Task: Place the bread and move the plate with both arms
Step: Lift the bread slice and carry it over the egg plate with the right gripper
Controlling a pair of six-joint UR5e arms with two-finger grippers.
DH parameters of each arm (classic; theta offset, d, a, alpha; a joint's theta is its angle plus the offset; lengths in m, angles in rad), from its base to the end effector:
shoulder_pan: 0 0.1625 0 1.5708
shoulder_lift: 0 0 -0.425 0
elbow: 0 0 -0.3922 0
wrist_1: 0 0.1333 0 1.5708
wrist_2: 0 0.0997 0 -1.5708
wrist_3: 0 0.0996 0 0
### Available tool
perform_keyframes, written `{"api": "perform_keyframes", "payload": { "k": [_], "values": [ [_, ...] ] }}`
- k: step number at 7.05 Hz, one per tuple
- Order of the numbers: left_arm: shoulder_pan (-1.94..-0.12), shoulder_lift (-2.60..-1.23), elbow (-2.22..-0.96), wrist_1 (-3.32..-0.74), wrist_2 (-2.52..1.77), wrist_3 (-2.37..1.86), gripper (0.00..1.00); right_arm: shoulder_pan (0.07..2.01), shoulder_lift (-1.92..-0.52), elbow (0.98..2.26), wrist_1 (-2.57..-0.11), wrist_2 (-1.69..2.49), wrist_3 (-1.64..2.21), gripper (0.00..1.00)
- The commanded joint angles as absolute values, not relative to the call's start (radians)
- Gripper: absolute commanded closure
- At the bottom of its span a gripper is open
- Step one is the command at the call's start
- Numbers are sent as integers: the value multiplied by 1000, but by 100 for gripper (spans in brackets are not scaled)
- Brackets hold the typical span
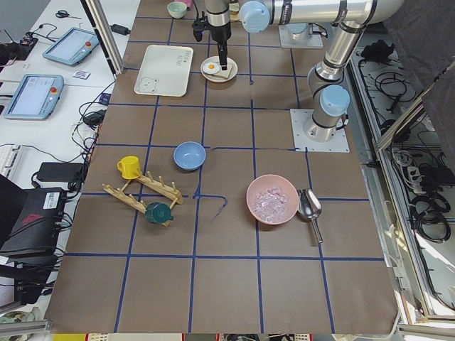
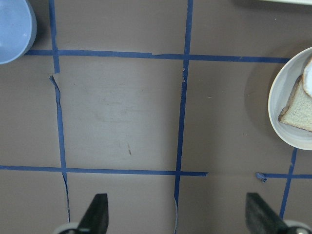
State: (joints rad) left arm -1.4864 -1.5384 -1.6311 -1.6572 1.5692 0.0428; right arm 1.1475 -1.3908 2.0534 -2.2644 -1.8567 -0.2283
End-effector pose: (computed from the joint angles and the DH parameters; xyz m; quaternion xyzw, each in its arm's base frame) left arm -0.0937 -0.4756 0.4660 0.0208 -0.9981 -0.0570 0.0044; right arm -0.1045 -0.4881 0.2469 -0.0985 -0.9848 -0.0311 0.1399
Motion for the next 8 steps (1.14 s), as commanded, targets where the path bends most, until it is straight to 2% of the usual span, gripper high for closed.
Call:
{"api": "perform_keyframes", "payload": {
  "k": [1, 4, 6, 8],
  "values": [
    [-1486, -1540, -1625, -1655, 1568, 41, 0, 1242, -1449, 1991, -2199, -1859, -224, 100],
    [-1485, -1539, -1628, -1641, 1569, 44, 0, 1536, -1454, 1855, -2131, -1824, -16, 100],
    [-1485, -1539, -1629, -1637, 1571, 46, 0, 1780, -1399, 1821, -2129, -1818, 317, 100],
    [-1485, -1539, -1629, -1637, 1571, 46, 0, 1914, -1333, 1752, -2102, -1762, 564, 100]
  ]
}}
